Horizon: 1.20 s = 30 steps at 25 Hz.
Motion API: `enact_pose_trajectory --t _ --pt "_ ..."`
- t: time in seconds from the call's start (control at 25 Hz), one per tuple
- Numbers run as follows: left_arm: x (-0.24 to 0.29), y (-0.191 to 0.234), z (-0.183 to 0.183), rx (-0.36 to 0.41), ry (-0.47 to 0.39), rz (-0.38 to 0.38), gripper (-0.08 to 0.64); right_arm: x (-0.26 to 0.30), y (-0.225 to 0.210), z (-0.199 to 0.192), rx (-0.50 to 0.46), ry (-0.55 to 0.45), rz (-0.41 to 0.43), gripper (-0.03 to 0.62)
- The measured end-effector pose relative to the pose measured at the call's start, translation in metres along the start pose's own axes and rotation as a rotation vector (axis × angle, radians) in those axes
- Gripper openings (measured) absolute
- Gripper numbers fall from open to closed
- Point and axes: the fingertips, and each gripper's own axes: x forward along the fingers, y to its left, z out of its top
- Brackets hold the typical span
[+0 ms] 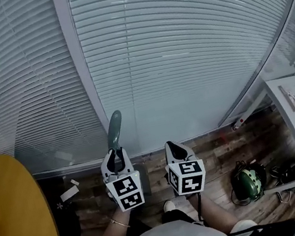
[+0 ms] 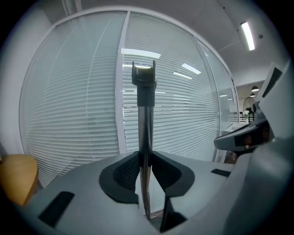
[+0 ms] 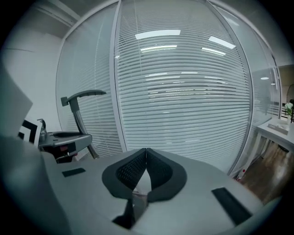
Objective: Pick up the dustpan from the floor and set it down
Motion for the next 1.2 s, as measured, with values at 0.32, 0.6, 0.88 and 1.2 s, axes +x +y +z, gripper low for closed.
enact_pose_trajectory --t 0.32,0.6,0.88,1.2 --pt "0.009 -0.031 -0.001 -0.033 0.022 0.093 0.091 0.005 -0.045 -0.002 -0.061 0.042 0.065 0.032" --pt "0.024 -0.045 -0.019 -0.074 0.076 0.081 0.091 0.017 -0.064 -0.012 0.012 0.061 0.04 0.032" --pt "0.032 -0.061 -0.026 -0.084 0.093 0.056 0.091 0.02 -0.06 -0.015 0.0 0.062 0.042 0.032" --pt "0.046 -0.059 -0.052 -0.09 0.131 0.035 0.091 0.042 -0.059 -0.035 0.025 0.1 0.018 0.032"
